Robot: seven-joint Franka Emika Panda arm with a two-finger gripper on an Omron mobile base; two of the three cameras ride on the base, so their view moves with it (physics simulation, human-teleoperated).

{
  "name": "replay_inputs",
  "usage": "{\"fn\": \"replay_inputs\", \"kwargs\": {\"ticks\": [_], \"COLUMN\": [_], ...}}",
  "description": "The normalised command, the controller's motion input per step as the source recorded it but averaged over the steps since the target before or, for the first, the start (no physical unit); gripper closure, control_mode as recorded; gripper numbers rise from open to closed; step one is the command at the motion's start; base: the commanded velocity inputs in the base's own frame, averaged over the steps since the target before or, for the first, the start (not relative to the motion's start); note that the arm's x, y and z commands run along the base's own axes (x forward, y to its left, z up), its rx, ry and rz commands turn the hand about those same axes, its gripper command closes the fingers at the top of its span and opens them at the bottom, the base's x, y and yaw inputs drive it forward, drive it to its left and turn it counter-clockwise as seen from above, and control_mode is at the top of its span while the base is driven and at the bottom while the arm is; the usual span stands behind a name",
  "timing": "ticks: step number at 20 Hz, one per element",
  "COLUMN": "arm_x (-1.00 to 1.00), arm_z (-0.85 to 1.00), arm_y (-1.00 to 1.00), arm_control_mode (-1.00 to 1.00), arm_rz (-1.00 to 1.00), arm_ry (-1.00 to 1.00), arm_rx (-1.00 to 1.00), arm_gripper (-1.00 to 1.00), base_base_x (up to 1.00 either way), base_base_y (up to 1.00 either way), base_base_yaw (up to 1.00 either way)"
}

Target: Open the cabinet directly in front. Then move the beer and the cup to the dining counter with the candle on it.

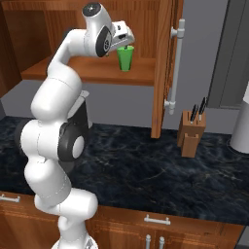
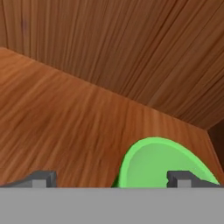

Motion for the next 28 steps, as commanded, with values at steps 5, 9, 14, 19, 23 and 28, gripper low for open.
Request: {"fn": "replay_inputs", "kwargs": {"ticks": [5,9,14,19,23,28], "arm_x": [0.19,0.34,0.15,0.03,0.00,-0.02], "arm_z": [-0.35,-0.29,-0.30,-0.21,0.00,0.00], "arm_y": [0.00,0.00,0.00,0.00,0.00,0.00], "arm_control_mode": [-1.00,-1.00,-1.00,-1.00,-1.00,-1.00], "arm_rz": [0.00,0.00,0.00,0.00,0.00,0.00], "arm_ry": [0.09,0.11,0.16,0.12,-0.01,-0.14], "arm_rx": [-0.04,-0.01,-0.03,-0.04,0.00,0.02], "arm_gripper": [-1.00,-1.00,1.00,1.00,1.00,1.00], "base_base_x": [0.00,0.00,0.00,0.00,0.00,0.00], "base_base_y": [0.00,0.00,0.00,0.00,0.00,0.00], "base_base_yaw": [0.00,0.00,0.00,0.00,0.00,0.00]}}
